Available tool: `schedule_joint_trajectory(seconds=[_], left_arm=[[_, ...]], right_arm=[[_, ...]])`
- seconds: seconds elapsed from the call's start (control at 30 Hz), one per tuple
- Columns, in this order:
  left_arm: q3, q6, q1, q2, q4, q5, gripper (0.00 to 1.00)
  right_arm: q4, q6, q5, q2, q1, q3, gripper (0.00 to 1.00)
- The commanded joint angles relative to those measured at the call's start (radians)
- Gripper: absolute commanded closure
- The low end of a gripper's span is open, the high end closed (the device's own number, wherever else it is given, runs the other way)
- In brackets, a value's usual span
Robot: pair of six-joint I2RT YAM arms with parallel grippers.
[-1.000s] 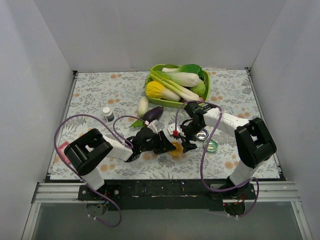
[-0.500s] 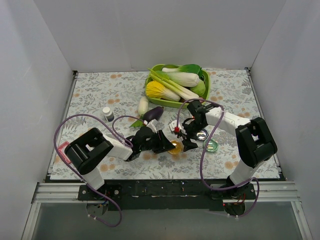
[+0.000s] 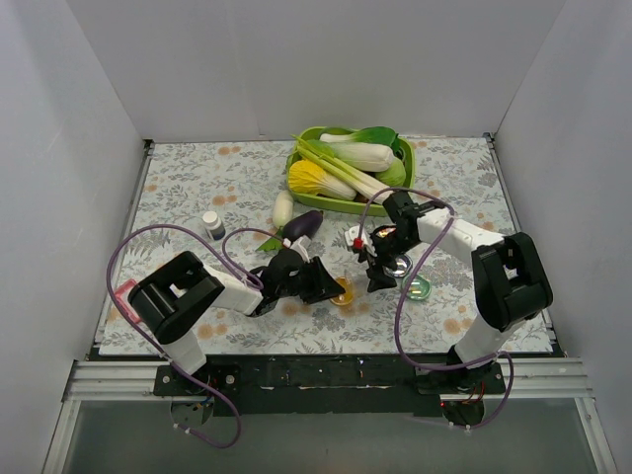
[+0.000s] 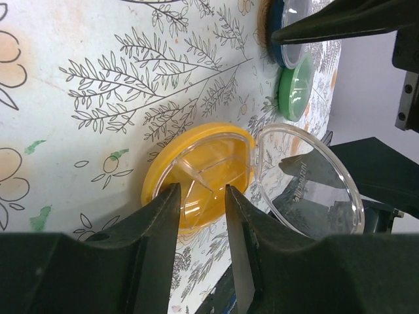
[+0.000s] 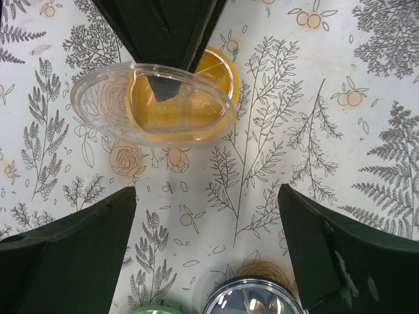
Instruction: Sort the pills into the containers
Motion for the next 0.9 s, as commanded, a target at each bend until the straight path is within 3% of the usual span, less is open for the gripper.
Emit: schedule_joint_trajectory(seconds=[0.0,0.17,0.23,0.33,0.47,0.6,0.77,0.87], left_arm=[[0.019,0.012,0.005,-0.014,-0.094,-0.028,0.66],[0.047,0.013,0.005,-0.057,-0.124,-0.023,0.65],[0.061,0.016,0.005,-0.066,-0.147,-0.025,0.65],[0.072,0.016,0.005,-0.070,-0.162,-0.023,0.65],[0.070,0.004,0.005,-0.076,-0.161,-0.028,0.65],[0.065,-0.004,0.005,-0.083,-0.156,-0.034,0.65],[0.064,-0.004,0.005,-0.094,-0.164,-0.039,0.65],[0.062,-0.007,0.005,-0.094,-0.164,-0.039,0.65]], right_arm=[[0.025,0.082,-0.069,-0.097,-0.008,0.001,0.04],[0.118,0.259,-0.075,-0.194,-0.008,-0.010,0.09],[0.161,0.405,-0.071,-0.238,-0.008,0.015,0.12],[0.116,0.502,-0.146,-0.260,-0.003,0.076,0.22],[0.068,0.543,-0.161,-0.258,0.092,0.087,0.41],[0.111,0.565,-0.068,-0.258,0.198,0.018,0.53],[0.079,0.542,0.020,-0.223,0.199,0.010,0.88],[0.051,0.530,0.060,-0.194,0.205,0.009,0.99]])
